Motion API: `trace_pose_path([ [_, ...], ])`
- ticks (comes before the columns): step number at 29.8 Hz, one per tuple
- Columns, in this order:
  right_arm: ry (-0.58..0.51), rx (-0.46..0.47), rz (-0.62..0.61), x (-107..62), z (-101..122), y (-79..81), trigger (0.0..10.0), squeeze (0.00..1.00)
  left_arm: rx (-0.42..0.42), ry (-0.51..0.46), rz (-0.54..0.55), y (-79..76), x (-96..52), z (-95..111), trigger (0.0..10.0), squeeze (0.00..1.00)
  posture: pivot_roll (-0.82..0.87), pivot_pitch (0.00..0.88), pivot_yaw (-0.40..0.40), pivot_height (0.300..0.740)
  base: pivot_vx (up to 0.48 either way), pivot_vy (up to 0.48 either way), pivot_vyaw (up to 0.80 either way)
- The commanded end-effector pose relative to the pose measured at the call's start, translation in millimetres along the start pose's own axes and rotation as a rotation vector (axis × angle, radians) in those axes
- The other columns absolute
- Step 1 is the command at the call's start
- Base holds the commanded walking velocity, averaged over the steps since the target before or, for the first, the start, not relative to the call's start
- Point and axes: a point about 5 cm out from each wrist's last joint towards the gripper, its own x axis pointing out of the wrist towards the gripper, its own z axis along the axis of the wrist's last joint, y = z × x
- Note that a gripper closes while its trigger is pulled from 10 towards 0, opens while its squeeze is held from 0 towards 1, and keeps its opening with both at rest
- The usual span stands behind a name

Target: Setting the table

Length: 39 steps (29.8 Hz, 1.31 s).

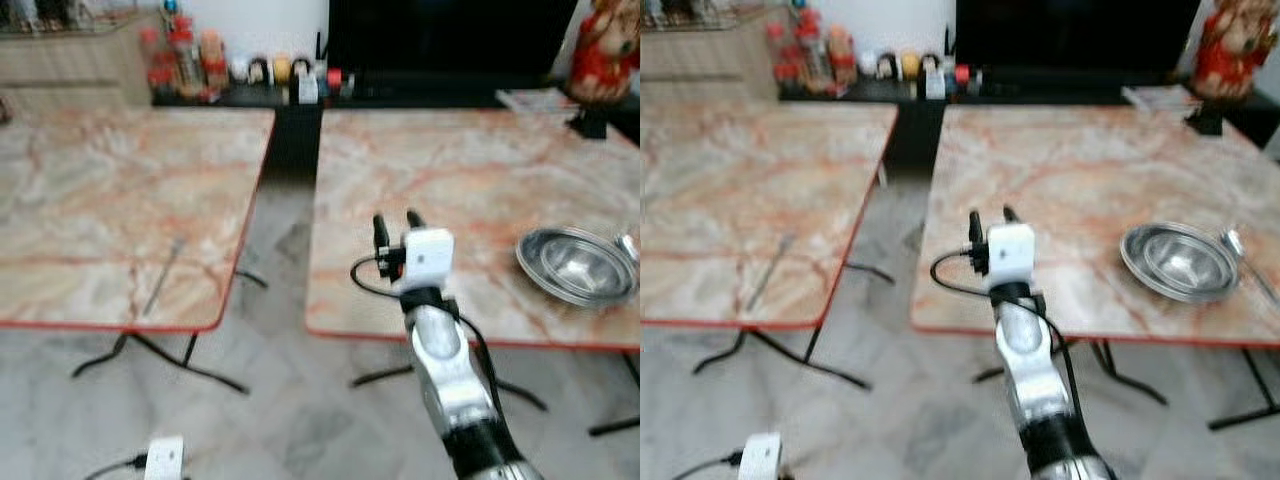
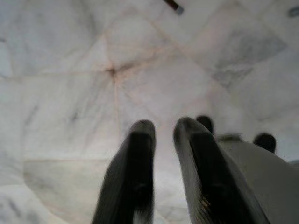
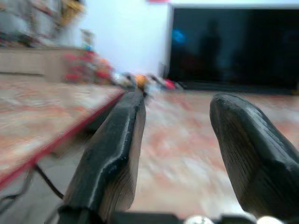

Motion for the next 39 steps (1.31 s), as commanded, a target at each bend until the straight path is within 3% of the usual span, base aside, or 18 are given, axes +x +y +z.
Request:
trace_pose_path([
  [1, -0.004, 0.014, -0.019, 2.5, 2.4, 1.0, 10.0, 0.00, -0.006, 0.003, 0.021, 8.0, -0.7, -0.8, 10.0, 0.00, -0.04, 0.000, 0.028, 0.740, 0.000, 0.480, 0.00],
  [27, 0.004, 0.025, -0.039, 6.1, 0.6, 0.4, 10.0, 0.00, -0.006, -0.001, 0.032, 12.1, -1.0, -0.3, 10.0, 0.00, -0.02, 0.000, 0.042, 0.740, 0.000, 0.480, 0.00],
  [39, 0.010, 0.030, -0.036, 7.7, -0.3, -0.1, 10.0, 0.00, -0.004, -0.023, 0.022, 8.3, -0.7, 1.8, 10.0, 0.00, -0.02, 0.000, 0.033, 0.740, 0.000, 0.049, 0.00],
])
